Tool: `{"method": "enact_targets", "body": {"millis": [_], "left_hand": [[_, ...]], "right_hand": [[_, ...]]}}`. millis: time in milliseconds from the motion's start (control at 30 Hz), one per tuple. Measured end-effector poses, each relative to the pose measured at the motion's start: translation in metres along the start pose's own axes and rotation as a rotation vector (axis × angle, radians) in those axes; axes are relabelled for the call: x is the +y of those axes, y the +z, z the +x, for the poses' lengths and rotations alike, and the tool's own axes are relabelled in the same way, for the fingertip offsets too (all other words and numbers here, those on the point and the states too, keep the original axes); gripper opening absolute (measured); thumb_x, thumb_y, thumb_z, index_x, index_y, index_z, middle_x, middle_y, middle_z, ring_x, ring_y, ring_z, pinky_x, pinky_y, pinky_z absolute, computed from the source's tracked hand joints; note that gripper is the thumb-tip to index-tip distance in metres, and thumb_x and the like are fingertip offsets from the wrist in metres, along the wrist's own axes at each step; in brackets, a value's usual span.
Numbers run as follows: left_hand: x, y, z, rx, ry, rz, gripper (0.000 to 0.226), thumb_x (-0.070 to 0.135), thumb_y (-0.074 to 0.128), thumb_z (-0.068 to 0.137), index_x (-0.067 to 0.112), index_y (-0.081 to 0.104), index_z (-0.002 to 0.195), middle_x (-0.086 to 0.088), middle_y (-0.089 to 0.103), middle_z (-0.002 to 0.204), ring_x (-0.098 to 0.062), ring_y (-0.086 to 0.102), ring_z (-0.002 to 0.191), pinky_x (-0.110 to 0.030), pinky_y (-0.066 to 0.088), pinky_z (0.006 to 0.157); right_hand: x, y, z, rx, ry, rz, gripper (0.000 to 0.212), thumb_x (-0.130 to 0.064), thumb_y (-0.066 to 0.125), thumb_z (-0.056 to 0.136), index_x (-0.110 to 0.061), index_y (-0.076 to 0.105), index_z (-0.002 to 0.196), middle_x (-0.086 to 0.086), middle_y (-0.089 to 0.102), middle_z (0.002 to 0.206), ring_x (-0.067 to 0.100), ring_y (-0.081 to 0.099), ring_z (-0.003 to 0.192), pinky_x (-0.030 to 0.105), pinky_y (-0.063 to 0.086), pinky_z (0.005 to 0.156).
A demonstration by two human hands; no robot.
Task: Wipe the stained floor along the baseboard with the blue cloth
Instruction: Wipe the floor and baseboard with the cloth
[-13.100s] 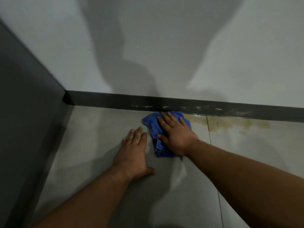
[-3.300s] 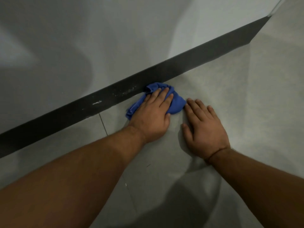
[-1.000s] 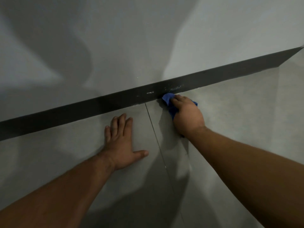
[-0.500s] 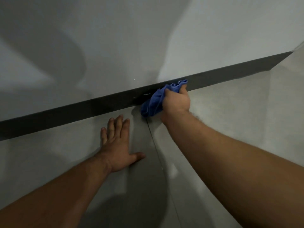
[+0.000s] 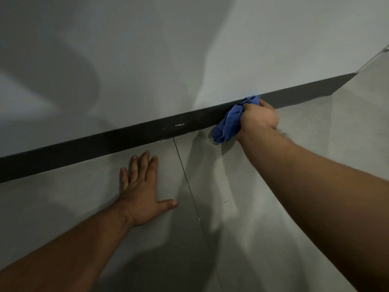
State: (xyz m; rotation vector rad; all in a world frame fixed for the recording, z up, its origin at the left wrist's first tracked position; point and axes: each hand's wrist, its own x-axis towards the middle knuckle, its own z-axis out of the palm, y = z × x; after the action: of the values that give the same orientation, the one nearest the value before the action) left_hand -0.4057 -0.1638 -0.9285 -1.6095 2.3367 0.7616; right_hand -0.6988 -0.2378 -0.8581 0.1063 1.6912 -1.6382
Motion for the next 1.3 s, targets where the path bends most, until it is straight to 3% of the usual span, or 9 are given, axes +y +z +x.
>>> {"method": "enact_targets", "body": {"millis": [133, 267, 467, 633, 767, 933, 1100, 1200, 1300], "left_hand": [[-0.003, 0.003, 0.001, 0.007, 0.004, 0.0, 0.133, 0.087, 0.054, 0.066, 0.028, -0.029, 0.152, 0.004, -0.044, 0.157, -0.023, -0.041, 0.143, -0.05, -0.018, 0.12], [-0.002, 0.0, 0.0, -0.006, -0.002, -0.006, 0.133, 0.087, 0.055, 0.067, 0.027, -0.028, 0.153, 0.003, -0.043, 0.157, -0.023, -0.04, 0.144, -0.05, -0.019, 0.119], [-0.004, -0.014, -0.011, 0.081, 0.039, -0.099, 0.12, 0.067, 0.074, 0.071, 0.024, 0.006, 0.16, 0.001, -0.011, 0.169, -0.022, -0.014, 0.154, -0.043, -0.003, 0.125], [-0.025, -0.023, -0.032, 0.338, -0.075, -0.061, 0.098, 0.061, 0.085, 0.061, 0.022, 0.05, 0.143, -0.007, 0.036, 0.156, -0.03, 0.029, 0.141, -0.045, 0.032, 0.115], [-0.034, -0.026, -0.043, 0.306, -0.326, -0.065, 0.116, 0.079, 0.078, 0.05, 0.023, 0.045, 0.145, -0.008, 0.032, 0.153, -0.031, 0.028, 0.139, -0.05, 0.044, 0.105], [-0.031, -0.026, -0.043, 0.267, -0.34, -0.073, 0.114, 0.076, 0.078, 0.056, 0.019, 0.043, 0.148, -0.009, 0.033, 0.156, -0.03, 0.027, 0.142, -0.045, 0.039, 0.111], [-0.032, -0.03, -0.05, 0.176, -0.32, -0.031, 0.116, 0.077, 0.073, 0.063, 0.021, 0.029, 0.156, -0.008, 0.024, 0.162, -0.032, 0.021, 0.146, -0.045, 0.03, 0.117], [-0.031, -0.031, -0.052, 0.156, -0.306, -0.026, 0.118, 0.076, 0.074, 0.063, 0.021, 0.025, 0.156, -0.008, 0.021, 0.163, -0.033, 0.019, 0.147, -0.046, 0.03, 0.118], [-0.03, -0.03, -0.052, 0.16, -0.306, -0.03, 0.119, 0.074, 0.076, 0.062, 0.021, 0.026, 0.156, -0.009, 0.022, 0.161, -0.033, 0.02, 0.146, -0.045, 0.03, 0.117]], "right_hand": [[0.031, -0.001, -0.025, -0.054, -0.198, -0.172, 0.025, -0.004, 0.063, 0.096, -0.005, 0.071, 0.12, 0.004, 0.076, 0.1, 0.021, 0.073, 0.096, 0.032, 0.059, 0.091], [0.057, -0.013, -0.031, -0.236, -0.219, -0.366, 0.027, 0.001, 0.068, 0.087, -0.022, 0.074, 0.1, -0.016, 0.072, 0.073, 0.001, 0.071, 0.066, 0.016, 0.058, 0.062], [0.046, -0.019, -0.016, 0.011, -0.223, -0.237, 0.024, -0.001, 0.069, 0.083, -0.013, 0.054, 0.097, 0.004, 0.064, 0.082, 0.03, 0.069, 0.085, 0.042, 0.061, 0.074], [0.063, 0.023, -0.054, -0.174, -0.258, -0.238, 0.019, 0.006, 0.065, 0.085, -0.01, 0.056, 0.092, 0.024, 0.068, 0.095, 0.036, 0.069, 0.089, 0.053, 0.057, 0.087], [0.1, 0.044, -0.092, -0.267, -0.245, -0.342, 0.015, 0.006, 0.064, 0.086, -0.009, 0.061, 0.086, 0.015, 0.067, 0.083, 0.03, 0.067, 0.079, 0.048, 0.061, 0.08], [0.117, 0.042, -0.101, -0.441, -0.307, -0.61, 0.017, 0.001, 0.064, 0.087, -0.013, 0.071, 0.095, 0.003, 0.073, 0.088, 0.018, 0.07, 0.083, 0.032, 0.06, 0.08], [0.093, 0.023, -0.066, -0.243, -0.156, -0.489, 0.013, -0.003, 0.063, 0.091, -0.012, 0.067, 0.099, 0.007, 0.068, 0.086, 0.022, 0.066, 0.077, 0.037, 0.06, 0.075], [0.08, 0.025, -0.059, -0.139, -0.099, -0.234, 0.014, 0.001, 0.061, 0.093, -0.009, 0.066, 0.101, 0.006, 0.067, 0.084, 0.024, 0.068, 0.077, 0.023, 0.06, 0.058], [0.091, 0.039, -0.08, -0.182, -0.264, -0.314, 0.017, 0.003, 0.067, 0.086, -0.014, 0.062, 0.086, 0.009, 0.068, 0.083, 0.031, 0.071, 0.085, 0.035, 0.063, 0.074]]}}
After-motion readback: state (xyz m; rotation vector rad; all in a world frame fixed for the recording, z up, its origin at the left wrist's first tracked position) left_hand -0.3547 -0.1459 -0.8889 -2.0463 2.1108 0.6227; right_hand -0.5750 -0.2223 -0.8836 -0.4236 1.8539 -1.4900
